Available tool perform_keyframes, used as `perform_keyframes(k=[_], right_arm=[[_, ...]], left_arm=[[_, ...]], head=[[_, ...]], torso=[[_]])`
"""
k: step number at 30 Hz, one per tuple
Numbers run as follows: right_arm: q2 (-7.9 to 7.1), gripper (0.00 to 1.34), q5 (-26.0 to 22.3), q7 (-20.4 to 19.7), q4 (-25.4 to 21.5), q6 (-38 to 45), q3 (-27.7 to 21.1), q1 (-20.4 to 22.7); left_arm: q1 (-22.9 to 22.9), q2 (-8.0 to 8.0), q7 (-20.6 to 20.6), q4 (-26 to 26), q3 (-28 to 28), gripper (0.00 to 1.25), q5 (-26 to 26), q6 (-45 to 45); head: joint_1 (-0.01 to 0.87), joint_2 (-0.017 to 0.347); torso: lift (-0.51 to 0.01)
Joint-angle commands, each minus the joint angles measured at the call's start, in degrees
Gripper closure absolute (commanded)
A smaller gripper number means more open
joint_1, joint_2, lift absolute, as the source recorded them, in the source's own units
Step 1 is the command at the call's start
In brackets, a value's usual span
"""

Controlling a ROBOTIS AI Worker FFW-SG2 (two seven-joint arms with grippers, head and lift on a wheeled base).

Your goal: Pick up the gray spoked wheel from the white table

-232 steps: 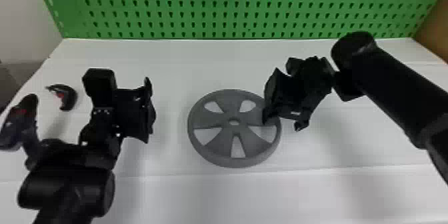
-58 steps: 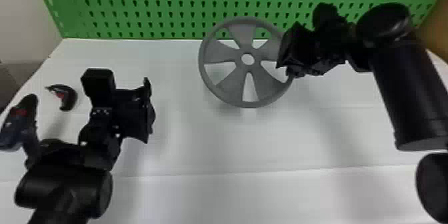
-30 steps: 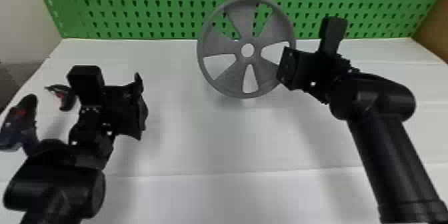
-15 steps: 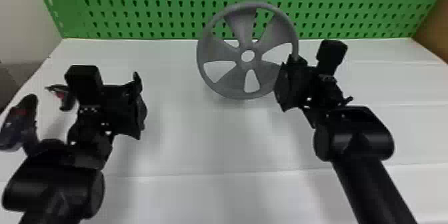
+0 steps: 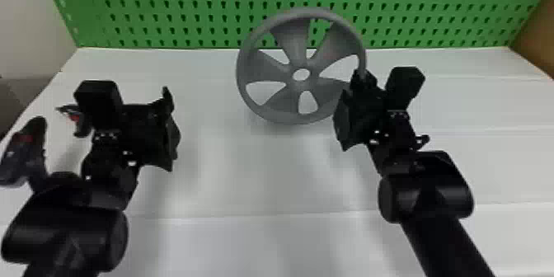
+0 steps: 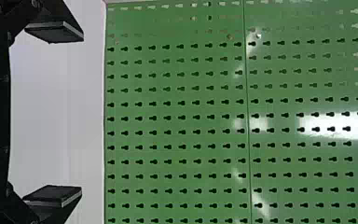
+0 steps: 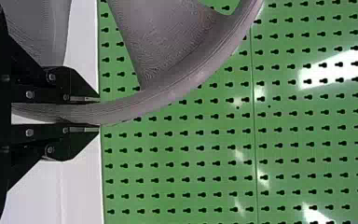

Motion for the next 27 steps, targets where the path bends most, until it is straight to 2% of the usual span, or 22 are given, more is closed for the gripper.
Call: perform_keyframes(k=[1, 16, 27], right_arm=[[-0.14, 1.15, 0.16, -0.03, -0.69, 0.65, 0.50, 0.16], [-0.49, 1.15, -0.02, -0.03, -1.92, 2.84, 1.21, 0.33], [-0.58, 1.15, -0.19, 0.06, -2.54, 3.72, 1.56, 0.42]], left_arm=[[0.00, 0.00, 0.01, -0.08, 0.01, 0.13, 0.37, -0.23], [0.17, -0.26, 0.01, -0.17, 0.27, 0.13, 0.02, -0.32], [0.17, -1.05, 0.01, -0.26, 0.89, 0.13, -1.03, -0.32]], head=[[0.765, 0.002], [0.765, 0.002], [0.765, 0.002]], torso=[[-0.094], [-0.094], [-0.094]])
